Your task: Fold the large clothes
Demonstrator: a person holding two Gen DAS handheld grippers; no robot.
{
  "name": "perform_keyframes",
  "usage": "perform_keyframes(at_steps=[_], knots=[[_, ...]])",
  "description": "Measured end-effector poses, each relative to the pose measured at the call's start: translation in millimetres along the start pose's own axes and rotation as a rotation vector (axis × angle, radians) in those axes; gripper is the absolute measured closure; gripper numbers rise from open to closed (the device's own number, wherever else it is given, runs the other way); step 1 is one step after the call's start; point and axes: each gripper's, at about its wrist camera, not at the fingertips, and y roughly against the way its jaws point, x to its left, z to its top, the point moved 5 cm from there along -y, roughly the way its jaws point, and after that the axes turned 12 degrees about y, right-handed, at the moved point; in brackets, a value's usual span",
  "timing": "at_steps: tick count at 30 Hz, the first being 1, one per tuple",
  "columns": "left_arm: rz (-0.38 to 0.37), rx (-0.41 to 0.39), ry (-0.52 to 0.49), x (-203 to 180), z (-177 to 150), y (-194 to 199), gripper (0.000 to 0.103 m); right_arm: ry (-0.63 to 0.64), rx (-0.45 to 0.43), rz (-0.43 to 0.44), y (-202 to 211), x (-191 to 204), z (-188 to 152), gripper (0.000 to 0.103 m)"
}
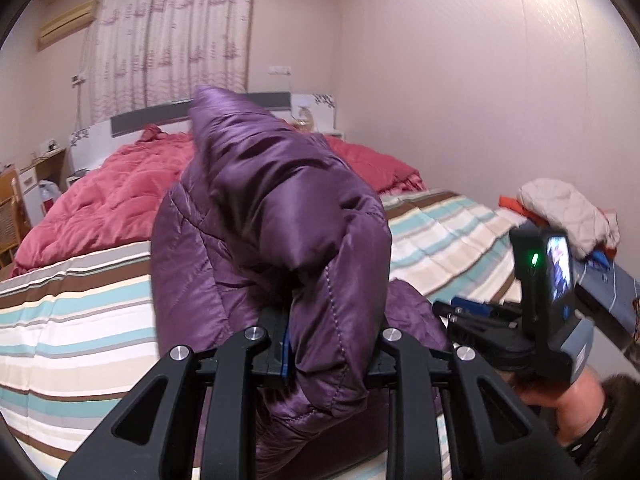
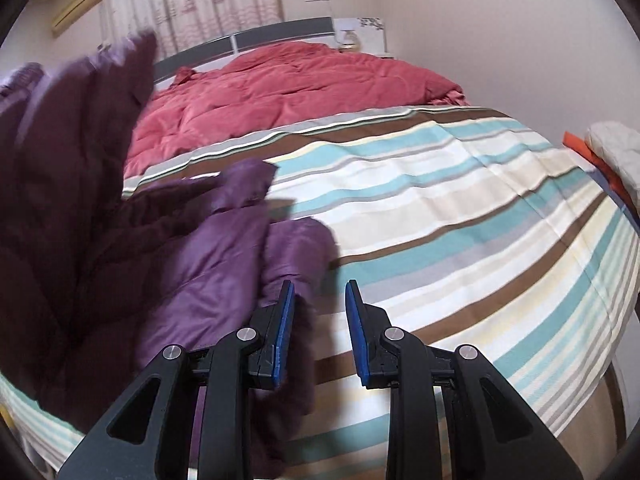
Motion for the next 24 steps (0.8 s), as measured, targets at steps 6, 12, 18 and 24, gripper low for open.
perform_keyframes(at_steps=[6, 12, 18, 24], knots=[[-0.018, 0.076, -0.049, -30.6, -10.8, -25.4, 0.082, -0.040, 0.003, -0.030, 1.0, -17.6, -0.5, 0.077], [-0.030, 0.151, -0.097, -51.6, -29.2, -45.3, 0.081, -0.087, 0.023, -0.061, -1.2, -38.7, -7.5, 0.077], [-0.045, 0.229, -0.177, -67.5, -52.3, -57.5, 0.077, -0.117, 0.019, -0.057, -0.8, -46.4, -7.8, 0.077], [-0.141, 0.230, -0.142, -66.8, -43.1, -41.4, 0.053, -0.117, 0.007, -0.038, 2.2, -43.3, -4.8, 0.077]])
